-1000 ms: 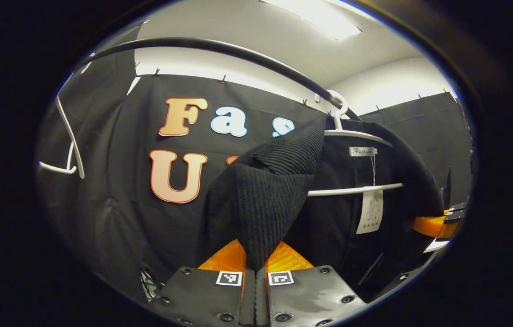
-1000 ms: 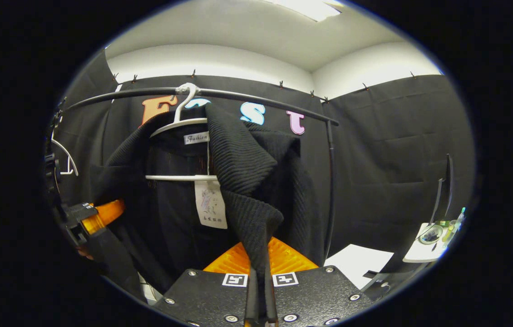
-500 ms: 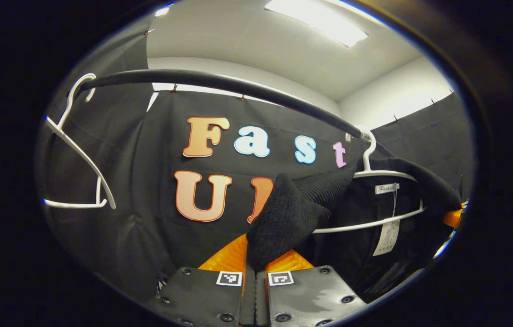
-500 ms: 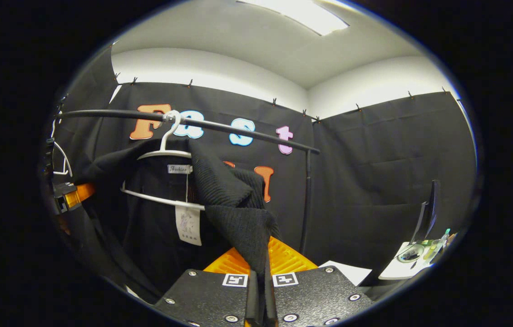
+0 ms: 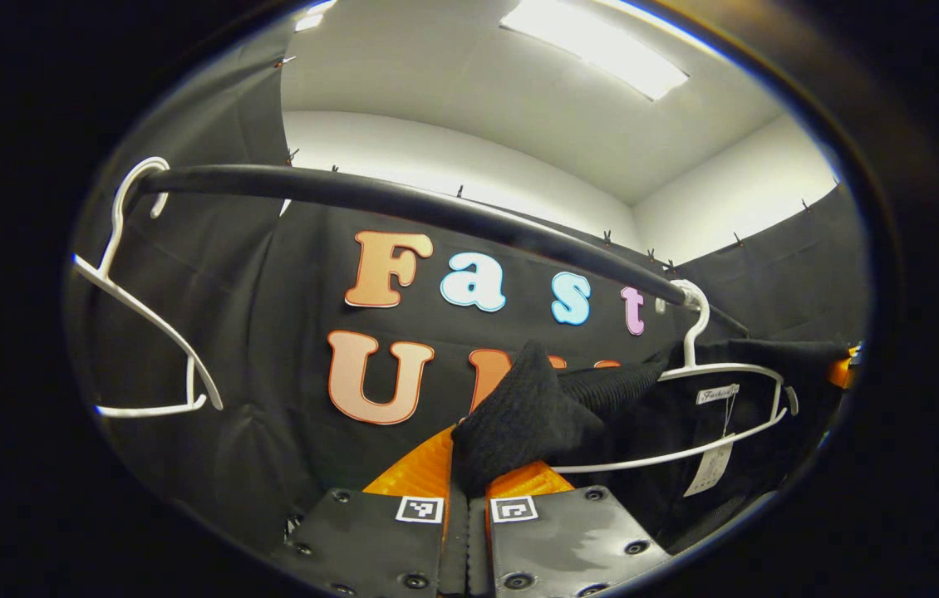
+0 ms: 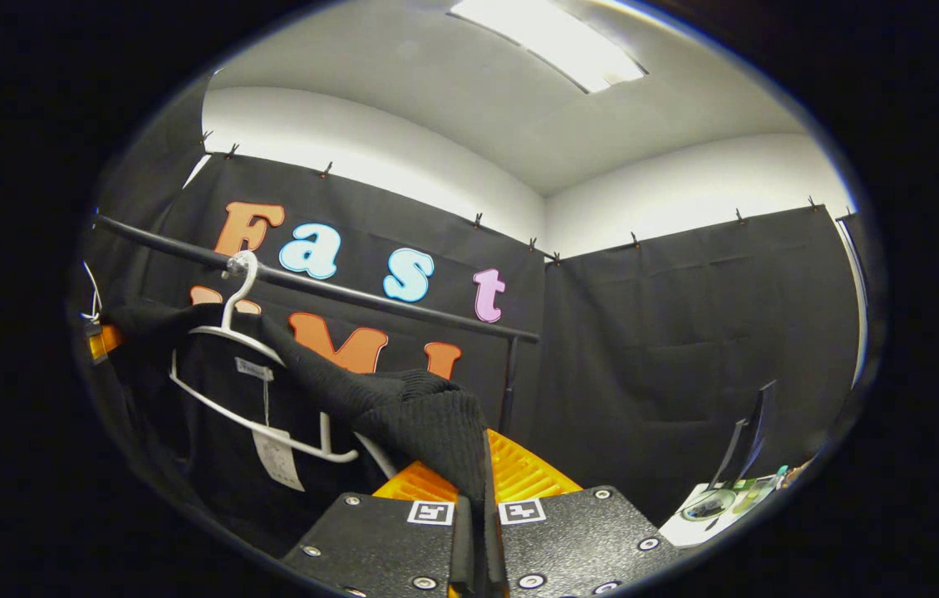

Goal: Grasp the clothes on the hanger with both hands and then place them into the laundry hamper below.

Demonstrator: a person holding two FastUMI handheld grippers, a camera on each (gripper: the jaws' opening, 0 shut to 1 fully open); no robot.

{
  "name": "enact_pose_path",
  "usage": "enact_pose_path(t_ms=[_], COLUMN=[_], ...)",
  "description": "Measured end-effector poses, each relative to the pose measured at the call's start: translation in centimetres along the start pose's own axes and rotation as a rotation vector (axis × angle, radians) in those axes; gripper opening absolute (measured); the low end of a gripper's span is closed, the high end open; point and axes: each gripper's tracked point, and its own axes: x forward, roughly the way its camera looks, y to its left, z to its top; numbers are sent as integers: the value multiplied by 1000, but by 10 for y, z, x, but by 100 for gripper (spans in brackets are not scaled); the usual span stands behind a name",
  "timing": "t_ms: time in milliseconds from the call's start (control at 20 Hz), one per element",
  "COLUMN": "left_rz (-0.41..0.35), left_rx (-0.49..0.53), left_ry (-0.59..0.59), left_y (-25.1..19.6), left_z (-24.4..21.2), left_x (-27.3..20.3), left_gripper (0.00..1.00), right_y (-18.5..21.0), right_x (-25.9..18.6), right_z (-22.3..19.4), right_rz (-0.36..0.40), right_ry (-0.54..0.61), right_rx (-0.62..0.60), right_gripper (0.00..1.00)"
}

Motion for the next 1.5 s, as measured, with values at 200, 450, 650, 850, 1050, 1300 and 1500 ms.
enact_pose_path(t_ms=[200, 450, 650, 850, 1050, 1300, 1500], left_rz=[1, 22, 37, 43, 46, 48, 76], left_rx=[8, 24, 37, 71, 71, 89, 103], left_ry=[-11, -23, -40, -35, -22, -8, -36], left_y=[-1, 6, 10, 12, 11, 11, 20], left_z=[4, 7, 14, 9, 0, -10, -4], left_x=[2, 11, 13, 16, 23, 26, 33], left_gripper=[7, 7, 10, 7, 7, 7, 7], right_y=[0, 11, 34, 53, 62, 99, 124], right_x=[35, 71, 86, 84, 79, 59, 39], right_z=[-4, -30, -63, -90, -130, -152, -152], right_rz=[13, 50, 124, 187, 200, 238, 239], right_ry=[10, 32, 65, 59, 115, 148, 131], right_rx=[10, -6, 42, 92, 127, 149, 175], right_gripper=[6, 6, 6, 5, 5, 5, 5])
